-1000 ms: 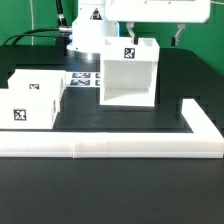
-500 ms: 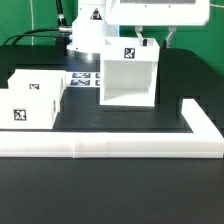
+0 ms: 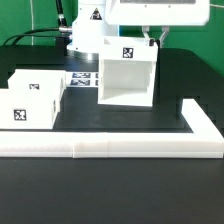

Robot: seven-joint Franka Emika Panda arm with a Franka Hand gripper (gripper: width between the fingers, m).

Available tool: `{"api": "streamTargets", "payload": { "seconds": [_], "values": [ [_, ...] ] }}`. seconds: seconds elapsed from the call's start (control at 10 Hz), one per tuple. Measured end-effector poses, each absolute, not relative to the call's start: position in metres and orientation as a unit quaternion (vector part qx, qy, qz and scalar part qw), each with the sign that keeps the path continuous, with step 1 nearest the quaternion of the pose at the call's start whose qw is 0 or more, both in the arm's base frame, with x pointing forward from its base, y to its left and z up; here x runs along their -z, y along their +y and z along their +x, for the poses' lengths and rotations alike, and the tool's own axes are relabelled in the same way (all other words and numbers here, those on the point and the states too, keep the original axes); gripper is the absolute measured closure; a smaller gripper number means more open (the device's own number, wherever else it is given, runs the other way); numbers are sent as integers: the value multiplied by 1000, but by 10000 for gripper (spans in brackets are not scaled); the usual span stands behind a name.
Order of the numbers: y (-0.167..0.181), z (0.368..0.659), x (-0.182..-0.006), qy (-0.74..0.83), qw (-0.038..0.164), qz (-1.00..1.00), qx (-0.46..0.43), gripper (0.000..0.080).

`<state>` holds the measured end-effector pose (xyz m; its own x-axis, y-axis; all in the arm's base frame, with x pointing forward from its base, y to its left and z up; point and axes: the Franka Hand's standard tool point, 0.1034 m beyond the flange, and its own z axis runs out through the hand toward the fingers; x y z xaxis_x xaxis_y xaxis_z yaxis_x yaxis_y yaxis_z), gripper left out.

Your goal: Assemble drawer

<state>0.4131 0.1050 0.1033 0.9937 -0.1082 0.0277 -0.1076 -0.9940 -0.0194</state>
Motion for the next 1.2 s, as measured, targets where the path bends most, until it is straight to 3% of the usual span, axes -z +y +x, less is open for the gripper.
{"api": "streamTargets", "payload": {
  "seconds": [0.4,0.9,1.2],
  "values": [
    [104,416,-103,42,10,-999,15,763],
    [106,517,-104,-18,29,-997,68,762],
    [106,539,-105,-48,32,-993,100,762]
  ]
}}
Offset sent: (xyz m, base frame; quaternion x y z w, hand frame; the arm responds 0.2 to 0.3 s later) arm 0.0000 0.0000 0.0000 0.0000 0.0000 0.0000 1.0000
